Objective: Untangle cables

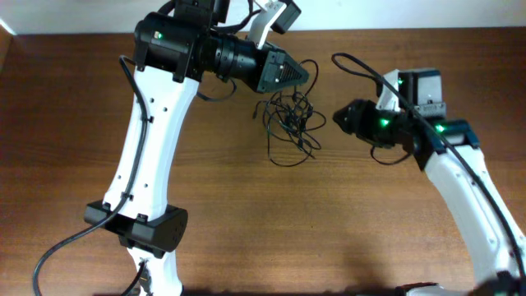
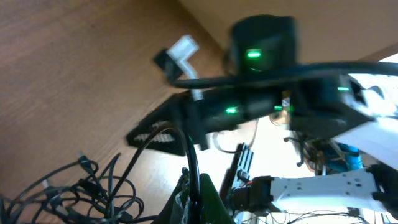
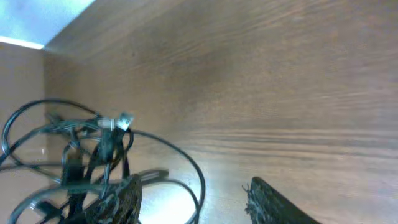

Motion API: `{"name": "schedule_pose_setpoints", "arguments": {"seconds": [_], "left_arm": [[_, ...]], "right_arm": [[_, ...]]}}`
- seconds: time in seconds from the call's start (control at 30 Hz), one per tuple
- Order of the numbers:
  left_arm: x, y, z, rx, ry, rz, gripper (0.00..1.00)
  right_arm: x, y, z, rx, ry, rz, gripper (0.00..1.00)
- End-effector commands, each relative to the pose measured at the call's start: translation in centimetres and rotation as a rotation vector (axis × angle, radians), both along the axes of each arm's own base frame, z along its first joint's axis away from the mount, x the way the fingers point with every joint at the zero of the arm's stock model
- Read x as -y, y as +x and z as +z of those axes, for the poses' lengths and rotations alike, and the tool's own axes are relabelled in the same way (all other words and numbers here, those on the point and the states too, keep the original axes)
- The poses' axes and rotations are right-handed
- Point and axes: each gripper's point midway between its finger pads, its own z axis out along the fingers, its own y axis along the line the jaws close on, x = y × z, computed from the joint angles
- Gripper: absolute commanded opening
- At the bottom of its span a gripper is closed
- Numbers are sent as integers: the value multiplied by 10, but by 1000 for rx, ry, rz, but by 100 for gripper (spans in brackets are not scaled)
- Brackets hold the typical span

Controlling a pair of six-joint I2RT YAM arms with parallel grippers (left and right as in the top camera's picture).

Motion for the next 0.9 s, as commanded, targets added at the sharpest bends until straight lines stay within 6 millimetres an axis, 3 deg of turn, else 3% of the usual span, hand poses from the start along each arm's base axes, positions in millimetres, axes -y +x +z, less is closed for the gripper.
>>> {"name": "schedule_pose_setpoints", "arguments": {"seconds": [0.0, 0.17, 0.5, 0.6, 0.67, 0.73, 0.77, 0.87], "left_arm": [[0, -8, 17, 12, -48, -19, 0], [-9, 3, 2, 25, 48, 55, 0], [-9, 1, 0, -14, 49, 68, 0], [-9, 0, 0, -45, 49, 80, 0], [-9, -1, 0, -49, 45, 75, 0], [-9, -1, 0, -48, 45, 76, 0], [-9, -1, 0, -46, 45, 76, 0], [-14, 6, -6, -29, 89, 114, 0]], "right_arm": [[-28, 4, -10, -31, 136, 120, 56], [-52, -9, 7, 11, 268, 294, 56], [-58, -15, 3, 71, 213, 388, 58], [-53, -7, -7, 86, 126, 354, 55], [-47, -3, -12, 101, 73, 342, 40], [-46, -2, -12, 107, 65, 346, 9], [-46, -2, -12, 107, 64, 345, 4], [-45, -2, -12, 107, 62, 342, 4]]}}
